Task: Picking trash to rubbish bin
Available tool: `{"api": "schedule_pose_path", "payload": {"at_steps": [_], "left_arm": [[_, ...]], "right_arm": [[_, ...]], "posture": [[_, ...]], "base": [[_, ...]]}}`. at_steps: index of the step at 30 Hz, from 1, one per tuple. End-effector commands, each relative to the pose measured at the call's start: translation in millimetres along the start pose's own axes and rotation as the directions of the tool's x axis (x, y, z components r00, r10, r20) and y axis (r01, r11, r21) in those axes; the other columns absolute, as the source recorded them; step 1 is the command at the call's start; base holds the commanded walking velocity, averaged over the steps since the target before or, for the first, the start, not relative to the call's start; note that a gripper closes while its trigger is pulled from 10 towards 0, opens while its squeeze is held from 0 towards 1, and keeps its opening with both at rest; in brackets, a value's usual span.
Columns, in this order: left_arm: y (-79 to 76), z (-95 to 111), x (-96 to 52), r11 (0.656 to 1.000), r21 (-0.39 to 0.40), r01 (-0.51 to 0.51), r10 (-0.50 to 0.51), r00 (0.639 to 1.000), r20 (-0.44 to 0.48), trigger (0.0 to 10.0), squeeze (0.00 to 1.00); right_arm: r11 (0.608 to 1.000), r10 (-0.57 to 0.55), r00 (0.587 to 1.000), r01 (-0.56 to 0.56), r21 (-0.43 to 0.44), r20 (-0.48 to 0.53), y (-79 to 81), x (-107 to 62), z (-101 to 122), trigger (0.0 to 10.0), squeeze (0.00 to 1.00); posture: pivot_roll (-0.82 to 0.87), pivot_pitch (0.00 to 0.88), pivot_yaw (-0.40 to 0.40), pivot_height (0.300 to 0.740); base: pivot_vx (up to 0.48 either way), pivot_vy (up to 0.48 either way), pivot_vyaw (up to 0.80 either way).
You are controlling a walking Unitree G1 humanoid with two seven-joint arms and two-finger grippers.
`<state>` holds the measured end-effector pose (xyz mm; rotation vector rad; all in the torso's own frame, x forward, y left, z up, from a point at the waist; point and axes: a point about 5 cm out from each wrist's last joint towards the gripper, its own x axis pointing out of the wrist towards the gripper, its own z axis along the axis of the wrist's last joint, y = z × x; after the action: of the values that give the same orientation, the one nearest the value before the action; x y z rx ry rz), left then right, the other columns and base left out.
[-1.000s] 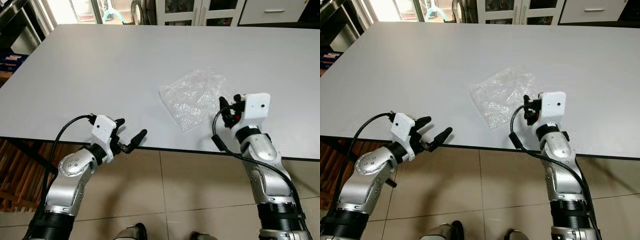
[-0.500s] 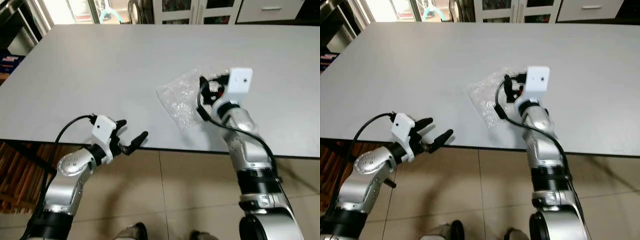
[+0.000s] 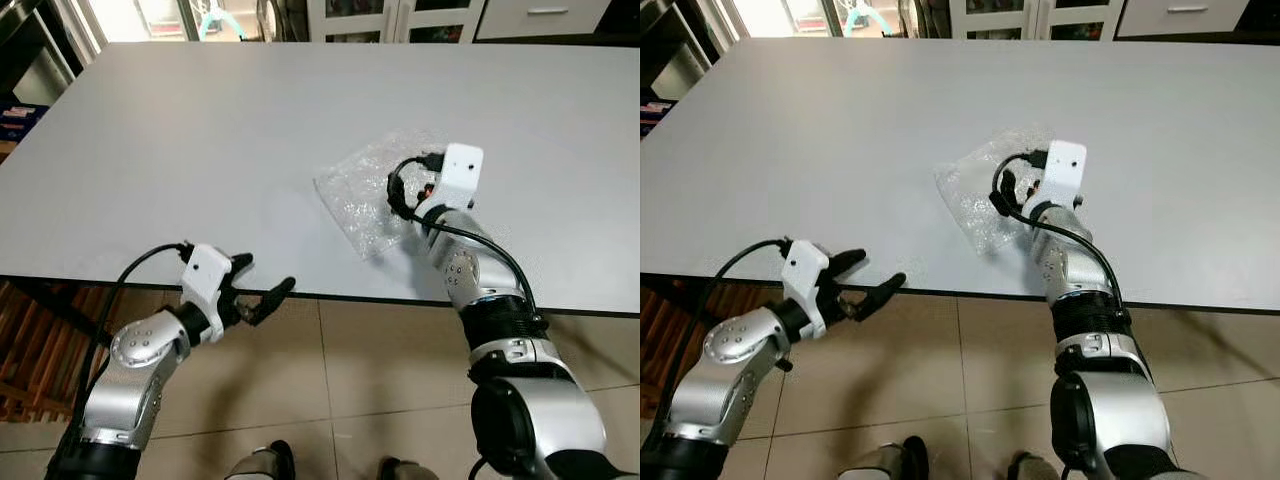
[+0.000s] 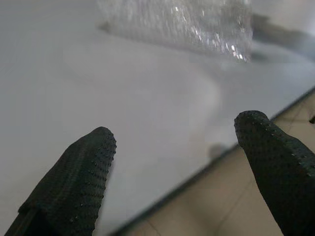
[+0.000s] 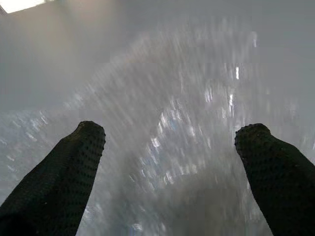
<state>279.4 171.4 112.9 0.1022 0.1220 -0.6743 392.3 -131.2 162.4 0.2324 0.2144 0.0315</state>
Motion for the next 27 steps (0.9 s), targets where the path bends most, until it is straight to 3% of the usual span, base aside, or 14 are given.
{"api": "schedule_pose_path", "payload": {"at_steps": [1, 17, 18, 19, 20, 21, 22, 27], "left_arm": [[-2.2, 2, -2.2, 1.000, 0.006, 0.015, -0.015, 1.000, -0.003, 10.0, 0.00], [-11.3, -2, -5.3, 1.000, -0.010, 0.022, -0.023, 0.999, -0.026, 10.0, 0.00], [-11.3, -2, -5.4, 1.000, -0.010, 0.022, -0.022, 0.999, -0.027, 10.0, 0.00], [-11.2, -2, -5.8, 1.000, -0.011, 0.021, -0.021, 0.999, -0.029, 10.0, 0.00], [-11.3, -2, -6.0, 1.000, -0.013, 0.020, -0.021, 0.999, -0.032, 10.0, 0.00], [-11.4, -3, -6.2, 1.000, -0.014, 0.020, -0.021, 0.999, -0.033, 10.0, 0.00], [-11.7, -3, -6.1, 1.000, -0.015, 0.021, -0.021, 0.999, -0.035, 10.0, 0.00], [-12.6, -3, -5.9, 1.000, -0.017, 0.026, -0.027, 0.999, -0.038, 10.0, 0.00]], "right_arm": [[1.000, 0.006, 1.000, -0.005, 0.028, -0.028, 3.5, 2.5, -3, 10.0, 1.00], [0.994, 0.042, 0.979, -0.021, 0.106, -0.199, 0.8, 3.0, -49, 10.0, 1.00], [0.994, 0.044, 0.977, -0.022, 0.108, -0.207, 0.0, 2.2, -53, 8.9, 1.00], [0.993, 0.048, 0.976, -0.025, 0.111, -0.210, -0.5, 1.6, -56, 0.0, 1.00], [0.992, 0.058, 0.974, -0.031, 0.124, -0.220, -1.0, 0.2, -61, 0.0, 0.56], [0.992, 0.058, 0.973, -0.031, 0.126, -0.222, -1.3, -0.1, -63, 0.0, 0.22], [0.991, 0.058, 0.973, -0.029, 0.128, -0.225, -1.8, -0.5, -64, 0.0, 0.00], [0.990, 0.060, 0.971, -0.029, 0.137, -0.232, -3.1, -1.6, -69, 0.0, 0.00]], "posture": [[0.00, 0.211, 0.056, 0.740], [0.01, 0.221, 0.051, 0.740], [0.01, 0.223, 0.051, 0.740], [0.01, 0.223, 0.053, 0.740], [0.01, 0.223, 0.053, 0.740], [0.01, 0.225, 0.055, 0.740], [0.01, 0.225, 0.055, 0.740], [0.01, 0.225, 0.062, 0.740]], "base": [[0.000, 0.000, 0.00], [0.000, 0.000, 0.00], [0.000, 0.000, 0.00], [0.000, 0.000, 0.00], [0.000, 0.000, 0.00], [0.000, 0.000, 0.00], [0.000, 0.000, 0.00], [0.000, 0.000, 0.00]]}}
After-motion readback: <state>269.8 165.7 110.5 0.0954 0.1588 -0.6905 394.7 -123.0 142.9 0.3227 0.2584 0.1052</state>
